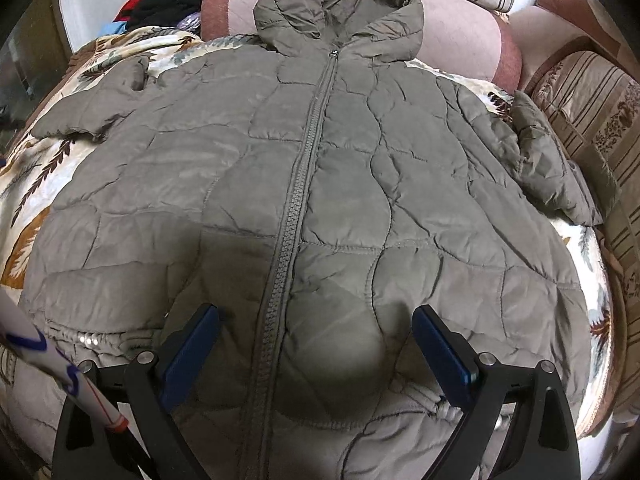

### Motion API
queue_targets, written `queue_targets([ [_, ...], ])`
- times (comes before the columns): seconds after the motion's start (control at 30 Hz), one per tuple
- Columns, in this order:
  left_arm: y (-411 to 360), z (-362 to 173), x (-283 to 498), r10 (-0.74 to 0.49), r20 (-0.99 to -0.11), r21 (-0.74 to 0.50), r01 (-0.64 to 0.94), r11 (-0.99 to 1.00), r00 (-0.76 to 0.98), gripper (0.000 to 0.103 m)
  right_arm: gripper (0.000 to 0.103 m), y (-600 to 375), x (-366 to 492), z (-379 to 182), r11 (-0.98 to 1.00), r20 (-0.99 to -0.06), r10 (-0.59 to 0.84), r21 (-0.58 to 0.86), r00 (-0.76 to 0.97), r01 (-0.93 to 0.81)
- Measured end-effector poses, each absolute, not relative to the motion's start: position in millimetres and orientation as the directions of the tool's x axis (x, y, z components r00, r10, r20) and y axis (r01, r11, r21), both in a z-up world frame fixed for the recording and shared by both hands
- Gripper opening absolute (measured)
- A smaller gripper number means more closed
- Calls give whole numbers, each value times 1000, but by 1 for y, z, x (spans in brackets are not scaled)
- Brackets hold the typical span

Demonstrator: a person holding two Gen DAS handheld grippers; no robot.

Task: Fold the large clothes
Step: 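Grasp the sleeve with the left tool and fold it across the jacket body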

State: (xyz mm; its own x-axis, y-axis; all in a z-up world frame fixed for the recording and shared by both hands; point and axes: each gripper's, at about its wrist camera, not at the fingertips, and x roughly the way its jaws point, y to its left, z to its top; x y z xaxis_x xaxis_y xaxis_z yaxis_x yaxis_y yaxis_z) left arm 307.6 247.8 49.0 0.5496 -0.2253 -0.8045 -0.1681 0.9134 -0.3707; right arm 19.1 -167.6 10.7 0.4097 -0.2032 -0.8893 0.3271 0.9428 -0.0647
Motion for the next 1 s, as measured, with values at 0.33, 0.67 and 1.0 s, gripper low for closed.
queue_targets([
  [0.33, 261, 2, 381, -316, -784, -510, -265, 818, 534, 85, 99, -164, 31, 6, 954, -870, -223, -102, 439, 282],
  [0.67, 228, 44, 370, -208, -814, -357, -185, 915, 542, 11, 99, -168, 31, 10, 951, -857, -226, -91, 463, 296],
  [1.0, 69, 129, 278, -513, -682, -452, 250, 856, 521, 10, 99, -182, 3, 35, 935, -822, -232, -41, 520, 353],
])
